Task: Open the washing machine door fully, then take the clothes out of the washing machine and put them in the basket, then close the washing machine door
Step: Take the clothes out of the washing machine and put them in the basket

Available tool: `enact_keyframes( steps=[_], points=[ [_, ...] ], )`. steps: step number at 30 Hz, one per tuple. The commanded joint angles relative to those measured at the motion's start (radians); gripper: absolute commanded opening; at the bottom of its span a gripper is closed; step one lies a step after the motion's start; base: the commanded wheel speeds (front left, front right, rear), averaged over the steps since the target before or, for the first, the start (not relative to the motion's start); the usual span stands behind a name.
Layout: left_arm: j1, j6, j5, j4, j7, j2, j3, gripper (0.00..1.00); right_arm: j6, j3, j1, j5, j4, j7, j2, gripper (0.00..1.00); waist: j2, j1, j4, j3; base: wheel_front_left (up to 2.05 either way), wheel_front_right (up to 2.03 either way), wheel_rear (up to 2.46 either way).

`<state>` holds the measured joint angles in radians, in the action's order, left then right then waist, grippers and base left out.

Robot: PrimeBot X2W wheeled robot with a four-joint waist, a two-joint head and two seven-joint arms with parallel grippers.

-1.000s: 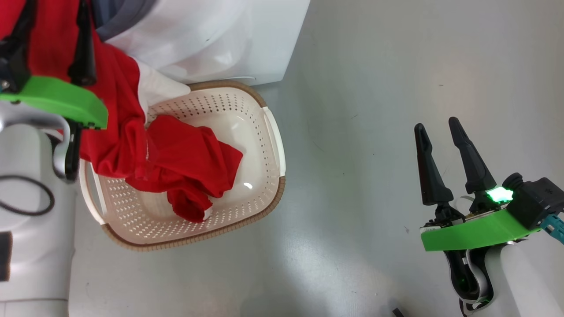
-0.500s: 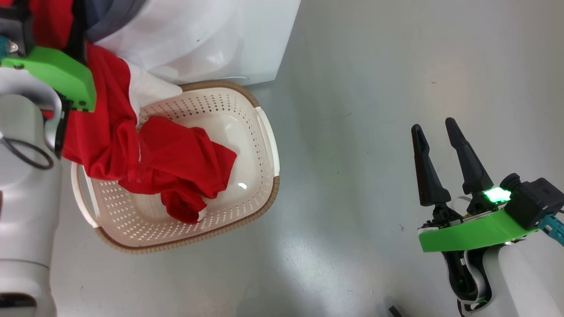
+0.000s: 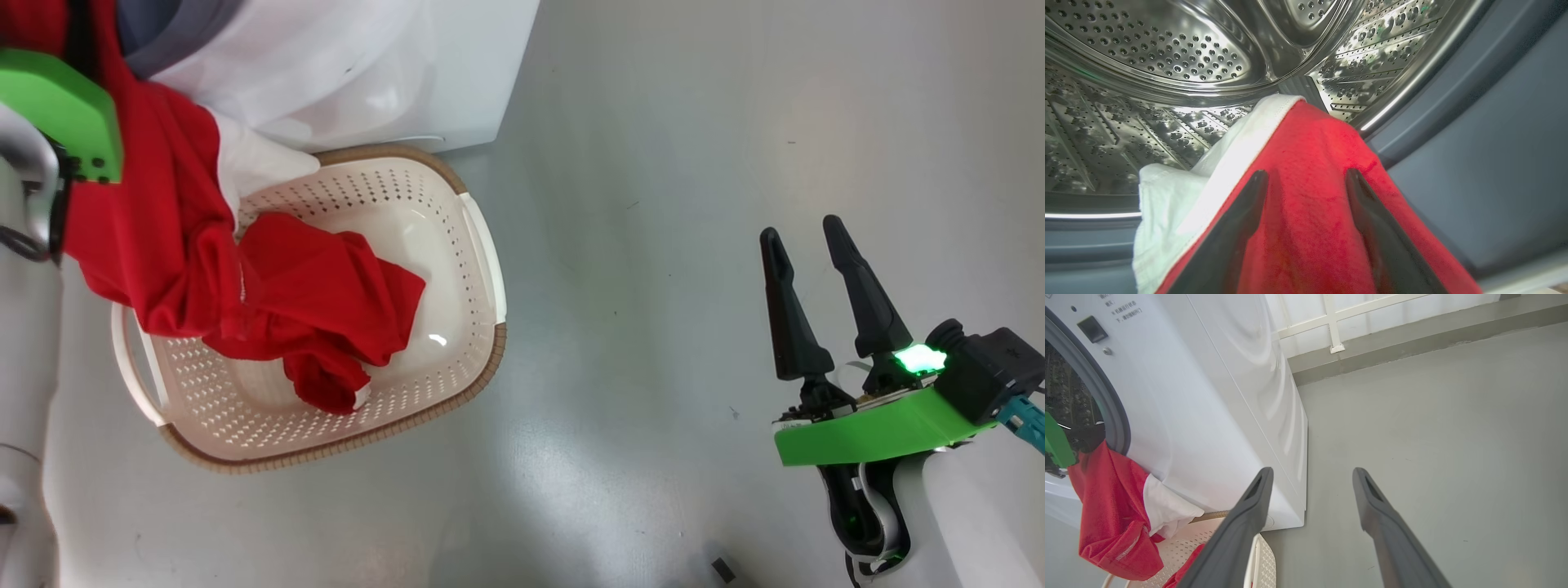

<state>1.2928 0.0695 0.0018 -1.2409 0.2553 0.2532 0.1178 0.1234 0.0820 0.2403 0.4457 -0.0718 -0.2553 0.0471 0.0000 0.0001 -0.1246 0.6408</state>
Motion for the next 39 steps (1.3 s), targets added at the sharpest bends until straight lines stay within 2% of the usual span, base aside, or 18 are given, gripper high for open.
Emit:
enact_keyframes(
  steps=[1, 8, 11, 14, 18, 19, 22, 25, 31, 39],
  points=[
    [0.015, -0.012, 0.002, 0.009, 0.002, 0.059, -0.008, 1.00, 0.007, 0.026, 0.004, 0.012, 0.026, -0.006, 0.003, 1.00, 0.0000, -0.0001, -0.004, 0.003, 0.00, 0.00, 0.00],
    [0.040, -0.024, -0.018, -0.022, -0.001, 0.074, -0.014, 1.00, 0.007, 0.027, 0.008, 0.015, 0.027, -0.006, 0.003, 1.00, 0.0000, -0.0001, -0.018, 0.007, 0.00, 0.00, 0.00],
    [0.042, -0.024, -0.031, -0.030, -0.004, 0.079, -0.019, 0.71, 0.007, 0.028, 0.009, 0.017, 0.029, -0.006, 0.003, 1.00, 0.0000, -0.0001, -0.025, 0.008, 0.00, 0.00, 0.00],
    [0.039, -0.023, -0.047, -0.036, -0.010, 0.084, -0.028, 0.47, 0.007, 0.028, 0.008, 0.019, 0.030, -0.006, 0.003, 1.00, 0.0000, -0.0001, -0.029, 0.009, 0.00, 0.00, 0.00],
    [0.037, -0.018, -0.069, -0.041, -0.015, 0.091, -0.039, 0.27, 0.007, 0.026, 0.008, 0.019, 0.031, -0.006, 0.003, 1.00, 0.0000, -0.0001, -0.033, 0.010, 0.00, 0.00, 0.00],
    [0.037, -0.018, -0.069, -0.041, -0.015, 0.091, -0.039, 0.27, 0.007, 0.026, 0.008, 0.019, 0.031, -0.006, 0.003, 1.00, 0.0000, -0.0001, -0.033, 0.010, 0.00, 0.00, 0.00],
    [0.036, -0.011, -0.087, -0.043, -0.013, 0.090, -0.047, 0.11, 0.007, 0.023, 0.008, 0.018, 0.031, -0.006, 0.003, 1.00, 0.0000, -0.0001, -0.032, 0.011, 0.00, 0.00, 0.00],
    [0.032, 0.000, -0.116, -0.044, -0.006, 0.082, -0.065, 0.00, 0.007, 0.020, 0.008, 0.016, 0.031, -0.006, 0.003, 1.00, 0.0000, -0.0001, -0.029, 0.009, 0.00, 0.00, 0.00],
    [0.003, 0.027, -0.184, -0.009, 0.005, 0.070, -0.113, 0.00, 0.007, 0.014, 0.006, 0.013, 0.032, -0.006, 0.003, 1.00, 0.0000, -0.0001, -0.022, 0.001, 0.00, 0.00, 0.00],
    [-0.130, 0.051, -0.270, 0.203, 0.006, 0.038, -0.200, 0.00, 0.007, 0.007, -0.003, 0.004, 0.028, -0.006, 0.003, 1.00, 0.0000, -0.0001, -0.006, -0.026, 0.00, 0.00, 0.00]
  ],
)
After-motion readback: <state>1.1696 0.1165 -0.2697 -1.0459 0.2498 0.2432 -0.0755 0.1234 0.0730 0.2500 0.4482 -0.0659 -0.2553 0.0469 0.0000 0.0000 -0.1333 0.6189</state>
